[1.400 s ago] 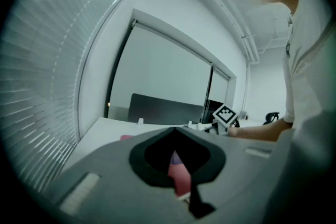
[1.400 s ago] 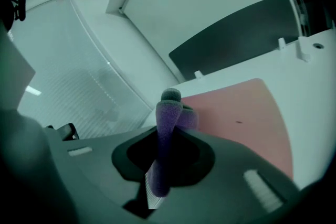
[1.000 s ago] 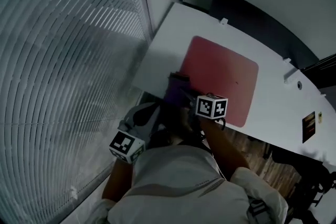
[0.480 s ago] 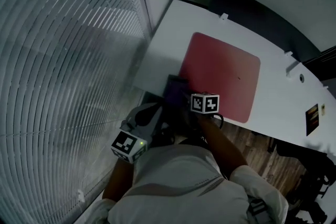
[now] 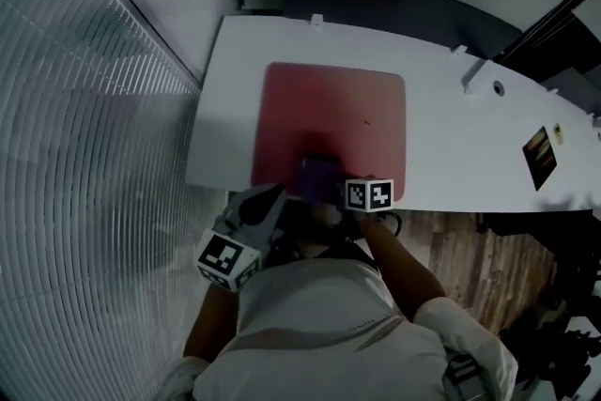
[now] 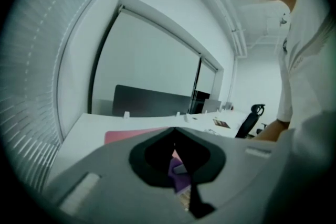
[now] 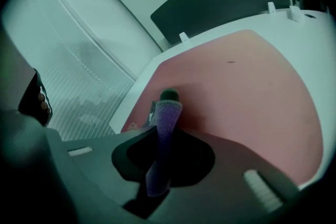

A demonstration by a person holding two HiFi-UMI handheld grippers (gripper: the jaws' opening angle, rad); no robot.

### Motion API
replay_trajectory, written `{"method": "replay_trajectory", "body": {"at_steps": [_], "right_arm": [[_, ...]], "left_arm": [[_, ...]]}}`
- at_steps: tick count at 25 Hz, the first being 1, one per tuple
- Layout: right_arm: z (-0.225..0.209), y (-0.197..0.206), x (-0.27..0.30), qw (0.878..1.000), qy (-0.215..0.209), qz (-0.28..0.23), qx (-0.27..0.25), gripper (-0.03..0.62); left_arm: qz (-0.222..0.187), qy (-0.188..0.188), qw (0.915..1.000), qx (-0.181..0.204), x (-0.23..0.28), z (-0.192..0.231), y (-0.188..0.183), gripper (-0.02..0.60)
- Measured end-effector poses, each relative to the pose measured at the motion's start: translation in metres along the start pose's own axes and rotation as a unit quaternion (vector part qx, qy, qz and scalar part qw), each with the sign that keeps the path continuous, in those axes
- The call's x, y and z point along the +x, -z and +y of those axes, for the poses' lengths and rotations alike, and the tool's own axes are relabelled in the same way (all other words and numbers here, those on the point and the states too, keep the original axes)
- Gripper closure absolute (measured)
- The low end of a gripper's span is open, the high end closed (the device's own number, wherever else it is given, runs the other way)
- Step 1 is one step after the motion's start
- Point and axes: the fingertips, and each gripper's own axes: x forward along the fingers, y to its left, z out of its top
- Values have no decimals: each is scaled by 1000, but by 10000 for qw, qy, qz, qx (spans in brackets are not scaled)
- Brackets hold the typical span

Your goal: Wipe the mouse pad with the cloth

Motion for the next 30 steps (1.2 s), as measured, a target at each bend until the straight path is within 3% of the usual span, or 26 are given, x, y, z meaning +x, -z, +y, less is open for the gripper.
{"method": "replay_trajectory", "body": {"at_steps": [7, 17, 22, 26, 30], "right_arm": [[-91, 5, -80, 9982, 372, -278, 378, 548], [-212, 23, -191, 9894, 997, -661, 821, 548], [-235, 27, -228, 9816, 1186, -946, 1158, 548], [-228, 9, -256, 9766, 1308, -1455, 888, 548], [-193, -24, -276, 9708, 1156, -2068, 378, 548]], "left_arm": [[150, 663, 9975, 195, 89, -71, -12, 581], [160, 1541, 9869, 442, 194, -173, -10, 581], [181, 1756, 9828, 545, 211, -199, -15, 581], [69, 1814, 9812, 652, 213, -205, -25, 581], [-147, 1672, 9831, 738, 200, -199, -41, 581]]}}
